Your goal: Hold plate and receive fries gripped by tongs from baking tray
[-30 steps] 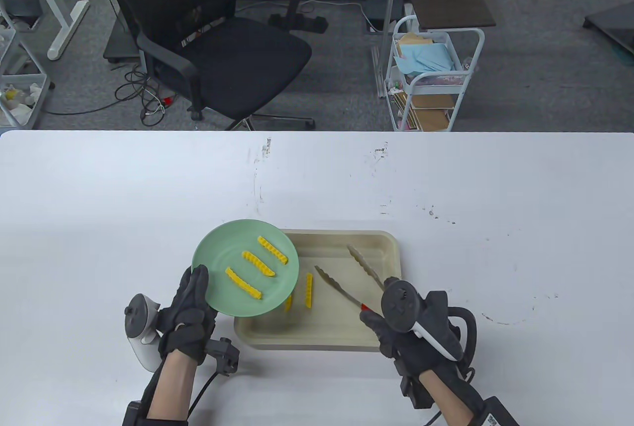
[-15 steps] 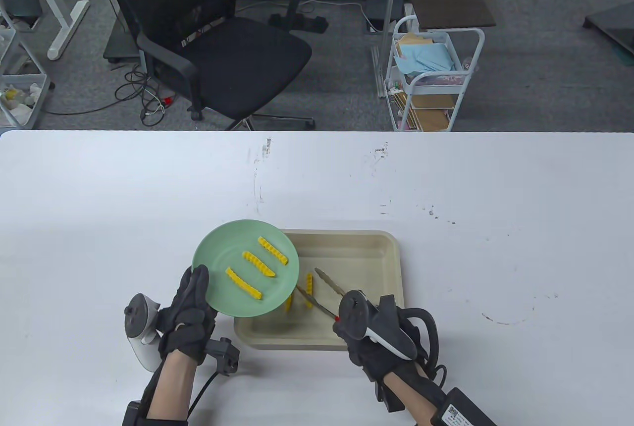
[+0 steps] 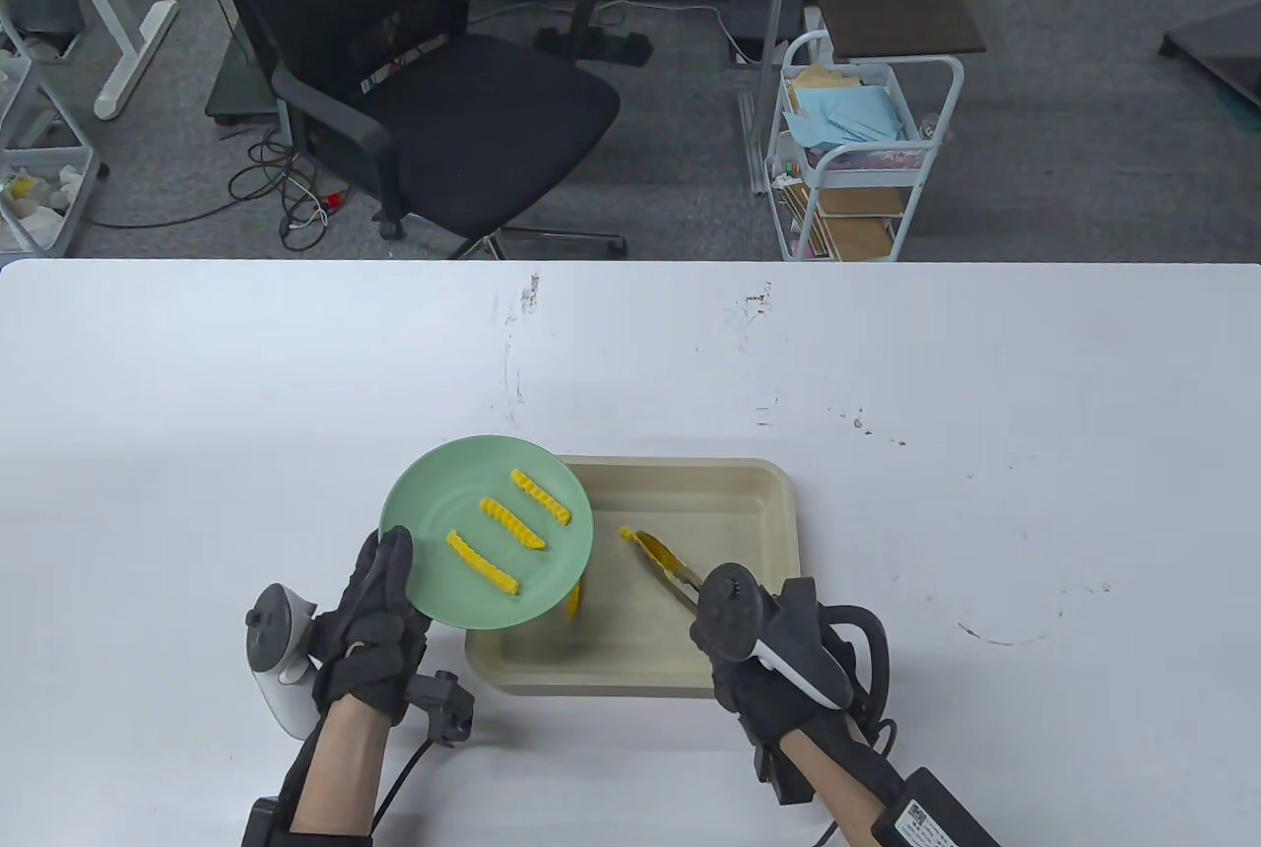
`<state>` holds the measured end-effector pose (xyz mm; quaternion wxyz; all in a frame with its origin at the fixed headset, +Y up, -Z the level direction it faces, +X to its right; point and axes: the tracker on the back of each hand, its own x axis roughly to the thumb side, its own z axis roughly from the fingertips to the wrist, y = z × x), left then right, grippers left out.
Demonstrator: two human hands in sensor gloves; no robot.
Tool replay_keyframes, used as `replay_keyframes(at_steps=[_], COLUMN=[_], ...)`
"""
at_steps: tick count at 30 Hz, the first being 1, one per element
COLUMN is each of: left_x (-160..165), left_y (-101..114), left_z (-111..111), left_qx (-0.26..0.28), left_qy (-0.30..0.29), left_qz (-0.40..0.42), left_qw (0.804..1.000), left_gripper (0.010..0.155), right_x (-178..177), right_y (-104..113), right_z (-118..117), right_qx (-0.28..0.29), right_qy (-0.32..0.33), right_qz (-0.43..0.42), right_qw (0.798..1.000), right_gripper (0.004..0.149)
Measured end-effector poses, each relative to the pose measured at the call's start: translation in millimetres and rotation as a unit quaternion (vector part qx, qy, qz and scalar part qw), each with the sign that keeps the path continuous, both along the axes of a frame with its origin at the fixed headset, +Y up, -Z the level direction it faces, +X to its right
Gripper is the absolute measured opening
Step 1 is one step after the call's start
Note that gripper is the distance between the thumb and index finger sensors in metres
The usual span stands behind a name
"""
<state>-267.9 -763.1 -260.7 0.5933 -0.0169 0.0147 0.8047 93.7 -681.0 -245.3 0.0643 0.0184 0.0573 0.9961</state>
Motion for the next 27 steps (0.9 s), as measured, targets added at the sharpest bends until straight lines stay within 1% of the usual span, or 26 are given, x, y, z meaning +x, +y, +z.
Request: replay_keyframes(at_steps=[4, 7, 10, 12, 16, 19, 23, 27], left_x=[0, 0, 1, 1, 2, 2, 3, 3], left_y=[0, 0, 0, 0, -1, -1, -1, 0], left_z=[0, 0, 0, 0, 0, 0, 0, 0], left_qx=[0.000, 0.001, 0.000, 0.000, -0.001, -0.002, -0.001, 0.000], left_qy=[-0.001, -0.002, -0.003, -0.003, -0.009, -0.011, -0.013, -0.013], left_qz=[0.000, 0.000, 0.000, 0.000, 0.004, 0.004, 0.005, 0.006], left_qw=[1.000, 1.000, 1.000, 1.000, 1.000, 1.000, 1.000, 1.000], left_gripper=[0.063, 0.063, 0.063, 0.063, 0.063, 0.062, 0.063, 0.062], right_x=[14, 14, 5, -5, -32, -53, -74, -82], right_y=[25, 46, 67, 75, 82, 81, 76, 72], right_z=[4, 11, 20, 26, 36, 39, 34, 28], right_qx=[0.046, 0.083, 0.116, 0.120, 0.100, 0.091, 0.086, 0.074], right_qy=[-0.019, -0.014, 0.011, 0.038, 0.093, 0.118, 0.129, 0.132], right_qz=[-0.020, -0.041, -0.066, -0.080, -0.111, -0.104, -0.063, -0.049], right_qw=[0.999, 0.996, 0.991, 0.989, 0.984, 0.983, 0.986, 0.987], right_gripper=[0.058, 0.058, 0.058, 0.058, 0.058, 0.058, 0.058, 0.058])
